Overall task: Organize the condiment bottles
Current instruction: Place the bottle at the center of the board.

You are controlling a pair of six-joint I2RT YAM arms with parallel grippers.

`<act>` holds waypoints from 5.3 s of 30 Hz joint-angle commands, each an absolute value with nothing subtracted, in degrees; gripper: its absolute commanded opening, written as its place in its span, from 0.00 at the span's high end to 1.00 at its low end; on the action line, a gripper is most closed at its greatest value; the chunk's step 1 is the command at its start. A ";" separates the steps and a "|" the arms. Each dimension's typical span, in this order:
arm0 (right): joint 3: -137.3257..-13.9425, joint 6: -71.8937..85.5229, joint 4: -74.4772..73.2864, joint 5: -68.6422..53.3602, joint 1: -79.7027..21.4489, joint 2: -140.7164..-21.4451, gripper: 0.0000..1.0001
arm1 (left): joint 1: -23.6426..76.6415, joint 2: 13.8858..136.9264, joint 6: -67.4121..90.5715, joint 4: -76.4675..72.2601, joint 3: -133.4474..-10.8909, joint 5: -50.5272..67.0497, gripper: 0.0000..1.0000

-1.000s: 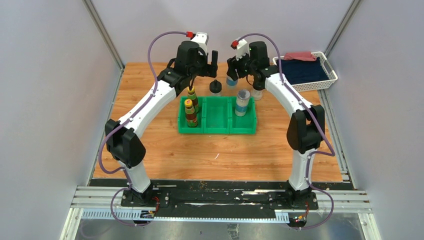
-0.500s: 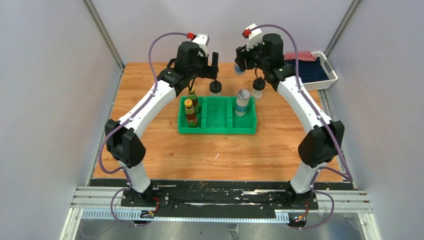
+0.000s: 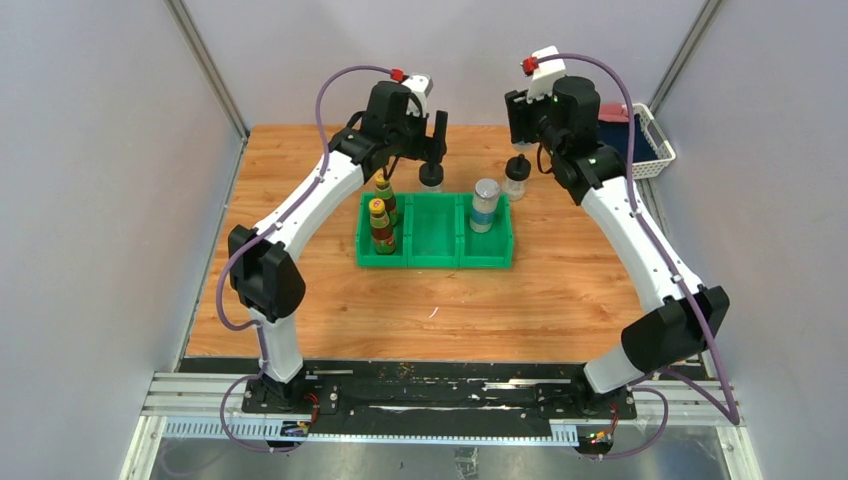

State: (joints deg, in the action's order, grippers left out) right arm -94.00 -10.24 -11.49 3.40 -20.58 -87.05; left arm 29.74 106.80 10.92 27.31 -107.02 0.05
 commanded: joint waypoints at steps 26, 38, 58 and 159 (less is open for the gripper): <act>-65.75 21.13 -11.83 23.27 -14.27 -75.40 1.00 | 29.53 111.80 8.45 32.50 -111.88 3.66 0.08; -62.71 22.37 -5.08 20.38 -13.49 -79.97 1.00 | 29.53 115.05 7.17 30.58 -112.36 3.23 0.08; -61.11 21.09 -0.48 18.81 -13.44 -84.26 1.00 | 29.53 120.18 6.24 26.50 -111.00 2.24 0.07; -60.82 19.62 3.69 19.29 -13.35 -91.10 1.00 | 29.44 124.33 6.94 20.92 -106.50 -6.68 0.09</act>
